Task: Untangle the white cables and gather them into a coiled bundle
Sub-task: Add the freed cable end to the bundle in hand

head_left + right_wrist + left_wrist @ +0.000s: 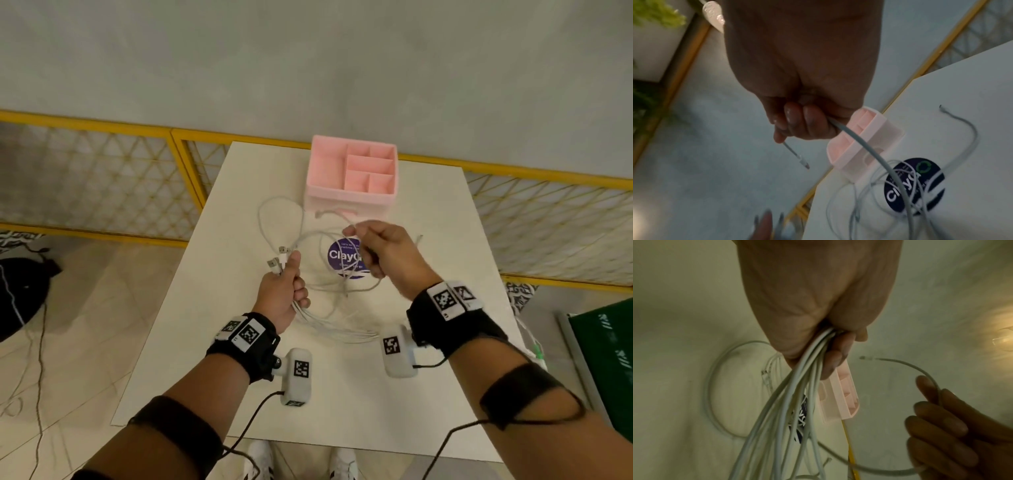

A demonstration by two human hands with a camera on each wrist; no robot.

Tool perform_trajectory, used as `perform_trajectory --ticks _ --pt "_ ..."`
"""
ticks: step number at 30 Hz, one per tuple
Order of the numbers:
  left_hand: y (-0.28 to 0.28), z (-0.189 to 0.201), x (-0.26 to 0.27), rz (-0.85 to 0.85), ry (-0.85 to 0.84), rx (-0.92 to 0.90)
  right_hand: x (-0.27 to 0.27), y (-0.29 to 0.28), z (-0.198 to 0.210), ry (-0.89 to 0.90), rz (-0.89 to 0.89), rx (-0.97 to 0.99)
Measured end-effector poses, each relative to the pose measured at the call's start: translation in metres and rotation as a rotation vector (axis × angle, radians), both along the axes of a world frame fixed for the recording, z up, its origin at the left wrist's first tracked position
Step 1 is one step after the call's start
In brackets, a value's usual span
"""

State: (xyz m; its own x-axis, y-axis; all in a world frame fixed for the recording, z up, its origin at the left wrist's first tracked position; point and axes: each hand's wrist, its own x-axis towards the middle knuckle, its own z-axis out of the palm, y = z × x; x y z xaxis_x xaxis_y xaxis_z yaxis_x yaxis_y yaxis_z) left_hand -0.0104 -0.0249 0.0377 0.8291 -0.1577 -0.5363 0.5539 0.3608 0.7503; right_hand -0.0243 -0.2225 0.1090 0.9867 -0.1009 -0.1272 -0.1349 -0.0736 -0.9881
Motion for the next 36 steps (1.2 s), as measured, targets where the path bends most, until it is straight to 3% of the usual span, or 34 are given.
perform_trajectory --ticks 8,15,21,26,30,36 --pt "-0.003 0.014 0.001 0.061 0.024 -0.119 -0.030 0.047 -0.046 0.016 0.276 -0.022" --pt "0.006 0.005 0.004 0.042 0.070 -0.126 -0.040 0.038 -0.057 0.141 0.565 -0.338" --pt "0.001 0.002 -0.003 -0.011 -0.023 0.023 -0.036 0.021 -0.047 0.262 0.539 -0.426" --pt "-0.004 0.009 -0.009 -0.107 -0.145 0.071 -0.009 0.034 -0.020 0.117 0.183 -0.297" --pt "-0.010 0.013 -0.013 -0.192 -0.197 0.097 0.011 0.058 -0.005 0.091 0.282 -0.273" --pt "-0.008 0.016 -0.006 -0.138 -0.171 0.169 0.014 0.064 -0.015 -0.014 0.395 -0.484"
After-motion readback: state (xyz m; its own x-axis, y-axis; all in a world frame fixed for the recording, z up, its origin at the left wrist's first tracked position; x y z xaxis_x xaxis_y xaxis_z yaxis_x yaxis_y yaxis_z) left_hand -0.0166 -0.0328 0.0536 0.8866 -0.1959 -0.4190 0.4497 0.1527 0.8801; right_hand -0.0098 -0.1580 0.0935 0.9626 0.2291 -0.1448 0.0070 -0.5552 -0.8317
